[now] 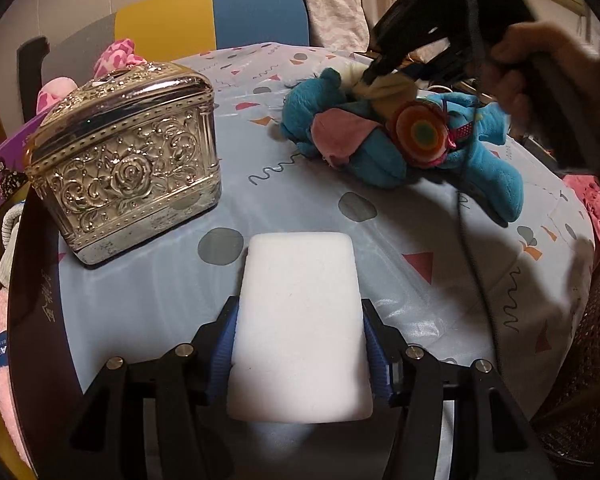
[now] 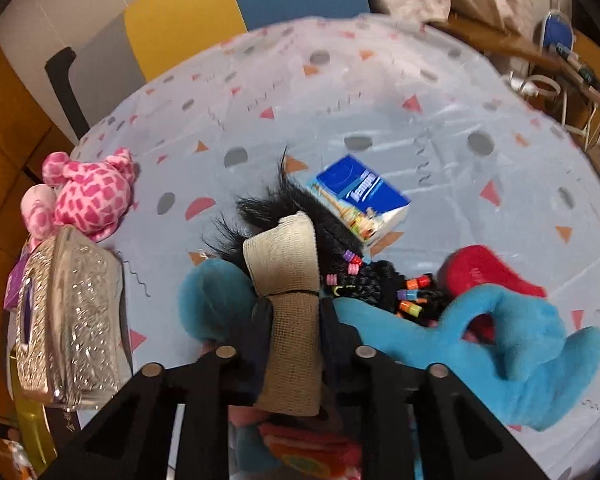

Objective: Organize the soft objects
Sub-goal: 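Carry the white sponge into the gold tray and open the left tool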

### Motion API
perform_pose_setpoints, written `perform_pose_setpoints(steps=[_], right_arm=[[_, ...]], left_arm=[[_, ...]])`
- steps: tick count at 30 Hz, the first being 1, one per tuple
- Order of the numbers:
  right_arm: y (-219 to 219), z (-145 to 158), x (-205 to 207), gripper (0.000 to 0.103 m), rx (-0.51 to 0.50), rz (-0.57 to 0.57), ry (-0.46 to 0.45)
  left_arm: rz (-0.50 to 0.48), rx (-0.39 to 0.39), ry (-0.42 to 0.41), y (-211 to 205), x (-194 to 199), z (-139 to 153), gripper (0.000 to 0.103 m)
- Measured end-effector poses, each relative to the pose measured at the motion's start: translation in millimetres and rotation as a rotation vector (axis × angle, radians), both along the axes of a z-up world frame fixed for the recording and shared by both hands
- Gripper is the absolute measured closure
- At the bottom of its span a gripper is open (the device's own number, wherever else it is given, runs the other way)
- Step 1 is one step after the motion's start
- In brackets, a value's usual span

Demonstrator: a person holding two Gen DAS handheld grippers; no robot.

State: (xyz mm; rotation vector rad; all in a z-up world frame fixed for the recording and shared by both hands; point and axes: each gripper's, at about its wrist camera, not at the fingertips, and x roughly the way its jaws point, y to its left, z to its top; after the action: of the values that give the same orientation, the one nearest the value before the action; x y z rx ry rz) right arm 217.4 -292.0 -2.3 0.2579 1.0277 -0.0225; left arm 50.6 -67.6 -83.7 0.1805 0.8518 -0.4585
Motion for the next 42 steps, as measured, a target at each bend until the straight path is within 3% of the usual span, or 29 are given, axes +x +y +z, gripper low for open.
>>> perform_pose_setpoints(steps=[5,9,16,19,26,29,34,37,42], right_arm=[[5,34,-43,0.082,0.036,0.046,-0.104],[22,39,-81,0.082,0.124,0.196,-0.097],[69,-21,-109,0.082,0.107,0.341,0.089],[84,-47,-106,0.082,0.018,0.347,0.181],[77,-52,-105,0.080,0.047,0.325,0.190],[81,-51,-107,0.080,0.021,0.330,0.180],[87,-50,-107,0.080,0.009,0.333,0.175],[87,-50,-107,0.080,0.010,0.332,0.174],[89,-50,-108,0.079,0.003,0.334,0.172]], left_arm=[[0.003,-0.001,0.006,1,-2,1,0.046],[0.019,-0.026,0.037,7,-3,5,0.047],[0.048,-0.056,0.065,20,-14,18,0.047],[0.054,-0.076,0.034,27,-22,32,0.047],[0.097,-0.162,-0.016,54,-29,70,0.047],[0.154,-0.202,-0.041,81,-27,90,0.047],[0.366,-0.269,-0.028,152,-12,109,0.046],[0.498,-0.256,-0.020,194,5,107,0.046],[0.655,-0.269,0.081,249,41,87,0.047]])
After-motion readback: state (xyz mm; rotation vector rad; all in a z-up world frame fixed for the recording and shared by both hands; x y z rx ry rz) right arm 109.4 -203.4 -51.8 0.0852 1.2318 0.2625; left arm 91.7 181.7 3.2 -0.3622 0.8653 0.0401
